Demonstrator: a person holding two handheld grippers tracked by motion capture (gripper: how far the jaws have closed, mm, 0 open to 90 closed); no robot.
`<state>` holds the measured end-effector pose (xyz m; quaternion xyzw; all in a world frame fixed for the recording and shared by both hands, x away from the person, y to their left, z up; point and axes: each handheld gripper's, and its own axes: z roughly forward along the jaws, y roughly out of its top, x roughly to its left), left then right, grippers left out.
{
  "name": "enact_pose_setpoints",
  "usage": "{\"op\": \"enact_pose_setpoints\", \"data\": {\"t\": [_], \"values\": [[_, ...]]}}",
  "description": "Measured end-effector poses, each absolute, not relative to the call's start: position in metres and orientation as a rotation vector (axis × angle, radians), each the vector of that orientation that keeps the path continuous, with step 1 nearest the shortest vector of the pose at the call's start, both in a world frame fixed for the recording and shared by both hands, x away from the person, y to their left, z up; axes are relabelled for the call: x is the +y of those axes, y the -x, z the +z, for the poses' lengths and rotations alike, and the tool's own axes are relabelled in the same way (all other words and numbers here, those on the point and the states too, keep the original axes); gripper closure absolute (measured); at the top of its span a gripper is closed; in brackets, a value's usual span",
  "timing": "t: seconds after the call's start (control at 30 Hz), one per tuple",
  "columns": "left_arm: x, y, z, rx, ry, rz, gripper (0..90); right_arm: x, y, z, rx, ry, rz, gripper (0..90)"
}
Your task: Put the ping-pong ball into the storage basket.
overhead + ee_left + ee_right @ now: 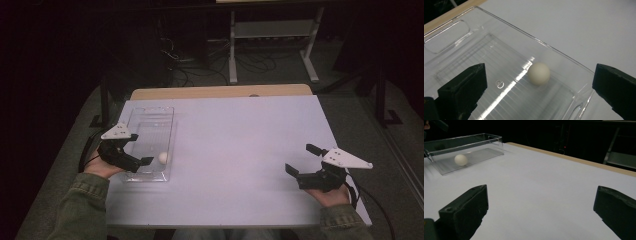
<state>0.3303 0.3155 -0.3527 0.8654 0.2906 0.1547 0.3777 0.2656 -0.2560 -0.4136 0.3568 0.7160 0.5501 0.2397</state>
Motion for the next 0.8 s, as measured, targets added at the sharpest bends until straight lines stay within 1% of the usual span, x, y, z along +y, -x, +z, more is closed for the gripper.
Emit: {"op": "enact_pose_setpoints", "data": {"t": [0.1, 0.47, 0.8], "values": [[0.320, -0.327, -0.354, 0.757, -2.171, 0.407, 0.0, -0.256, -0.266, -0.414, 1.962, -0.978, 1.504, 0.0], [0.330, -0.317, -0.359, 0.776, -2.104, 0.415, 0.0, -0.255, -0.266, -0.414, 1.969, -0.979, 1.499, 0.0], [0.335, -0.310, -0.367, 0.802, -2.021, 0.463, 0.0, -0.255, -0.266, -0.414, 1.973, -0.979, 1.498, 0.0]]}}
